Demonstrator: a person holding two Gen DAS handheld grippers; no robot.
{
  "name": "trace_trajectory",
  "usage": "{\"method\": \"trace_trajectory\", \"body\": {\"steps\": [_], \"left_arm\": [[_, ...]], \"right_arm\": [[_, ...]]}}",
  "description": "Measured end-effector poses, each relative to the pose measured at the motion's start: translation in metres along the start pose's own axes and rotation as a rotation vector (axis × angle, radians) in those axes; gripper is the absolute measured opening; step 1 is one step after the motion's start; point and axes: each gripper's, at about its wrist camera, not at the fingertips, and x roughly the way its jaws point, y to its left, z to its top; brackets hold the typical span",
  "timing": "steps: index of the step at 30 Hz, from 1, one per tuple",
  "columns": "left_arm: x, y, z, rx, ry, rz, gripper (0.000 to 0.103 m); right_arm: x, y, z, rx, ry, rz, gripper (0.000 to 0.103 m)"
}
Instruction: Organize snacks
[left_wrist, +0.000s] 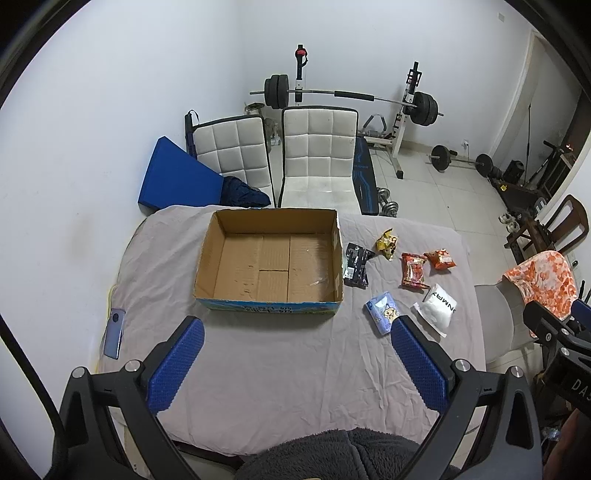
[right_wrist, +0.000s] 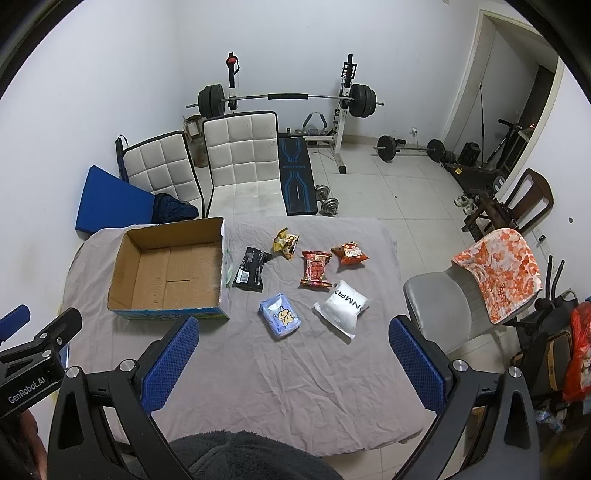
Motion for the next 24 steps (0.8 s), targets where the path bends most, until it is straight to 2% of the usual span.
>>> {"method": "trace_trajectory", "body": {"steps": [7,12,17,24], "left_arm": [[0.001,-0.004,0.002,0.003,-0.005,-0.017,0.103],[0.023,-0.018,0.015,0.022,-0.016,-0.058,0.103],[0.076,-0.048,0.031,0.046,0.052,-0.118,0.103],[0.195,-0.11,0.027,0.083,0.25,-0.127,0.103]], "right_arm": [[0.005,-0.004,0.001,0.017,0.012,0.005,0.103],[0.035,-0.034,0.006,0.088,0.03,-0.026,0.103],[0.108,-0.071,0.009,0.122,0.126,-0.071,0.103],[0.255,-0.123,-0.001,0.11,0.327,-0.088,0.103]]}}
